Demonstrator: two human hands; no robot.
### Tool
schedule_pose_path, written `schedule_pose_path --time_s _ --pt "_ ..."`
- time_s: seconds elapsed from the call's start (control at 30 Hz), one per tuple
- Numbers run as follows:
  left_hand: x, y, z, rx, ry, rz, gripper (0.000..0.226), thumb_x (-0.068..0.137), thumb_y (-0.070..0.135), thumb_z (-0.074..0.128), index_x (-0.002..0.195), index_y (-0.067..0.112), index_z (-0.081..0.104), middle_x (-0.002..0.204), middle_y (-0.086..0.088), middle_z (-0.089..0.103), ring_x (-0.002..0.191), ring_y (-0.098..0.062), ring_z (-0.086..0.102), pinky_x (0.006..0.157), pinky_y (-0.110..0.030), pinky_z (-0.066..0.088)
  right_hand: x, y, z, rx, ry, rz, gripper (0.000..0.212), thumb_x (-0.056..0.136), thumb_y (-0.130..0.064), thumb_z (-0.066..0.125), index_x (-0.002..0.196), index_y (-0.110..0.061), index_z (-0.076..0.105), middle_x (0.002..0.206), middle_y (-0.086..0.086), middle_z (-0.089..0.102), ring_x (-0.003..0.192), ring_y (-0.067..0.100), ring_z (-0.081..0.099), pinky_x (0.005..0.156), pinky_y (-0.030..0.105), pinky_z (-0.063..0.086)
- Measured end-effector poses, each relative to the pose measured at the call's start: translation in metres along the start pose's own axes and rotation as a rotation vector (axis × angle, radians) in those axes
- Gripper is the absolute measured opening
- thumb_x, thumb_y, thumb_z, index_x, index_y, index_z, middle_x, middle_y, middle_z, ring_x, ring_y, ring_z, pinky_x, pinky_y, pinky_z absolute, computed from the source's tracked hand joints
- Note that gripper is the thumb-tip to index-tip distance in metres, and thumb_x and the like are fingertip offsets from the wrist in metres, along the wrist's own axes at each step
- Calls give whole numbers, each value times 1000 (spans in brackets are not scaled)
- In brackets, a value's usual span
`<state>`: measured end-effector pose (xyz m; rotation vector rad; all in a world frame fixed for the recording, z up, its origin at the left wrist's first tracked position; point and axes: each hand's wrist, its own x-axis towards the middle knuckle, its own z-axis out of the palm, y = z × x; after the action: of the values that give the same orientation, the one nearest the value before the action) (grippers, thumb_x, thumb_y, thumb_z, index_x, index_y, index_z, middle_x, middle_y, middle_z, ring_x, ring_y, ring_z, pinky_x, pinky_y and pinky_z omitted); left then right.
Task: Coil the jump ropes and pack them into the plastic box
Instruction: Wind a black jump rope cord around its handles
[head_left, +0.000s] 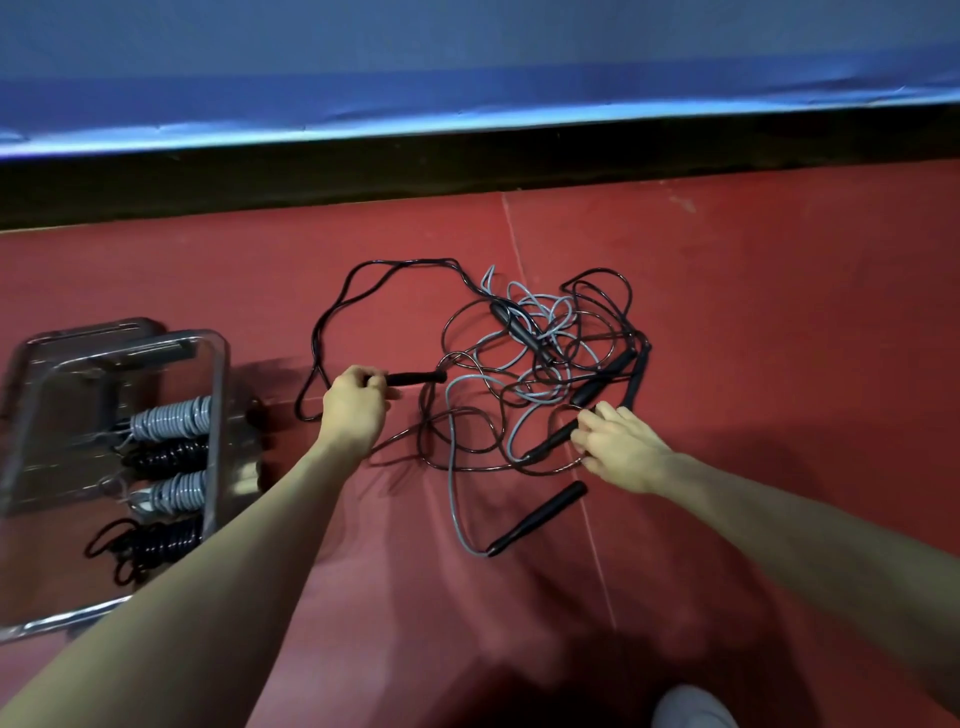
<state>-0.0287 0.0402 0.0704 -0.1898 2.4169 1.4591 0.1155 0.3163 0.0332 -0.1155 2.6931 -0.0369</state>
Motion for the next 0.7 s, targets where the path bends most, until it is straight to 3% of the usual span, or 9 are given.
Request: schedule_pose_path --time_s 0.13,0.23,0.3,0.4,0.53,0.63,0.7 --pt "1 2 1 -67 34 -66 20 95 16 37 81 18 51 77 0 70 77 -19 59 79 -35 45 3 1 -2 -11 51 92 29 95 -22 47 123 -17 51 124 0 49 116 22 43 96 32 31" --pt "2 3 -1 -90 72 -87 18 94 16 38 80 20 49 84 -4 72 68 -16 52 66 -31 41 4 -6 -9 104 -49 206 46 95 -20 46 140 -16 35 123 13 58 116 32 49 98 38 35" --pt "2 2 -4 -83 93 -101 18 92 16 39 78 21 50 88 -6 73 71 -20 46 69 -35 40 5 -10 -11 187 -67 235 51 96 -21 48 144 -18 29 116 19 60 112 40 53 96 40 40" --pt "5 0 -6 -70 132 -144 19 92 18 38 78 20 50 88 -6 71 72 -21 43 82 -47 47 11 -15 -10 346 1 256 40 92 -24 55 130 -20 42 97 12 63 101 38 60 83 38 44" --pt "7 -5 -10 -10 190 -179 23 94 17 39 93 7 59 80 -8 61 62 -20 46 63 -32 38 17 -17 -18 561 133 291 30 81 -10 65 108 -19 53 70 -8 54 76 23 59 73 30 44" --pt "10 -13 -13 78 126 -201 23 97 15 41 103 3 60 82 -9 62 74 -23 52 72 -39 47 21 -16 -24 710 262 256 34 78 4 62 105 -16 57 72 -5 51 62 11 48 66 27 42" --pt "11 -21 -16 155 21 -215 17 95 9 46 98 2 61 89 -15 65 81 -26 57 82 -42 50 24 -20 -30 796 370 261 35 76 11 64 103 -12 62 83 -3 50 59 4 42 61 13 39"
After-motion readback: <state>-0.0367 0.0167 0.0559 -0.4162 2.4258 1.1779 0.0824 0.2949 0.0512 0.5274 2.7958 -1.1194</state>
